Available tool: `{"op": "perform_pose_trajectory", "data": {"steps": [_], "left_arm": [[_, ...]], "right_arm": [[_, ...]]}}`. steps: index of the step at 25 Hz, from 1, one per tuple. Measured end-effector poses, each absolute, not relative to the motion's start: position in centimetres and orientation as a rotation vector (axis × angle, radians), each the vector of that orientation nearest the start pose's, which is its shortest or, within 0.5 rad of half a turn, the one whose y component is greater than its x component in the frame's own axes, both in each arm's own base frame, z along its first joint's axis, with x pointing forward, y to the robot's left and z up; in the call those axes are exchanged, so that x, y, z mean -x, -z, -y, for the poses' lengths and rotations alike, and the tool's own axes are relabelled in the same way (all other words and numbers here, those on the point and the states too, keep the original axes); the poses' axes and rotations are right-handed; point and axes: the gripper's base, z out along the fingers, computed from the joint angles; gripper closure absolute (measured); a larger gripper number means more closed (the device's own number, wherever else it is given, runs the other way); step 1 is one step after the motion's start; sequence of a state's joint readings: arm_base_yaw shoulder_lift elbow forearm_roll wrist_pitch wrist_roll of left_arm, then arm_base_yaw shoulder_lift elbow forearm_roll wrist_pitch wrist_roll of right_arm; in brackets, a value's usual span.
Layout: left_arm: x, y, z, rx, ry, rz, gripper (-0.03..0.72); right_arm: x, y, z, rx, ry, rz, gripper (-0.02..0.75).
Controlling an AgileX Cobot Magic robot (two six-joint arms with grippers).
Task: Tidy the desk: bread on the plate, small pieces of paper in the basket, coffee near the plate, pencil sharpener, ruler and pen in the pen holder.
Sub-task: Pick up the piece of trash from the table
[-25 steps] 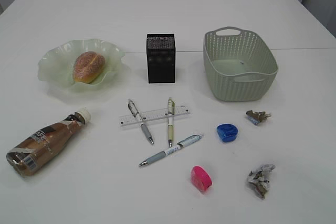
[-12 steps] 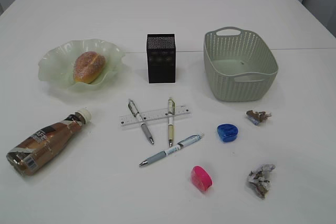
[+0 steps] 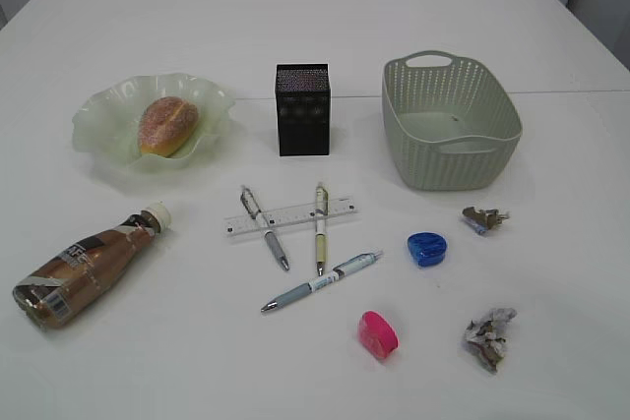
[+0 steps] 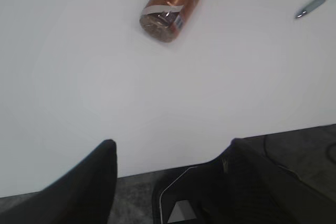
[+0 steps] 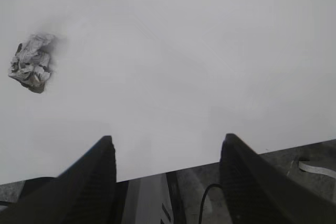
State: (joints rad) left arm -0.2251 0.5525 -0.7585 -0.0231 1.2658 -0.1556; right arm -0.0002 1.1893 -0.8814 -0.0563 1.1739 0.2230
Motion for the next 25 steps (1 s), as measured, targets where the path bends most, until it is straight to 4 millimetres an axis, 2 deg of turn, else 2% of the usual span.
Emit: {"op": "perform_pose_trajectory", "data": {"steps": [4, 8, 11, 16, 19, 25], "left_arm": [[-4.8, -32.7, 1.5, -0.105, 0.222, -2.482, 0.209], [-4.5, -32.7, 1.0, -0.128, 0.152, -2.455, 0.209], [-4.9, -32.7, 1.0, -0.131, 0.123, -2.471, 0.209], [-5.4, -32.5, 1.0, -0.135, 0.111, -2.493, 0.209], [-5.4, -32.5, 1.0, -0.135, 0.111, -2.493, 0.209], [-5.4, -32.5, 1.0, -0.135, 0.111, -2.493, 0.209]], "right_arm": [[-19.9, -27.7, 0.6, -0.291, 0.065, -2.916, 0.250], [-20.5, -27.2, 0.0, -0.231, 0.077, -2.925, 0.251], [-21.1, -26.4, -2.1, -0.123, 0.069, -2.954, 0.251], [-22.2, -24.0, -6.0, -0.043, 0.111, -3.012, 0.250], [-23.1, -22.3, -7.3, -0.024, 0.142, -3.053, 0.251], [-25.7, -20.9, -9.8, -0.008, 0.133, -3.062, 0.251]]}}
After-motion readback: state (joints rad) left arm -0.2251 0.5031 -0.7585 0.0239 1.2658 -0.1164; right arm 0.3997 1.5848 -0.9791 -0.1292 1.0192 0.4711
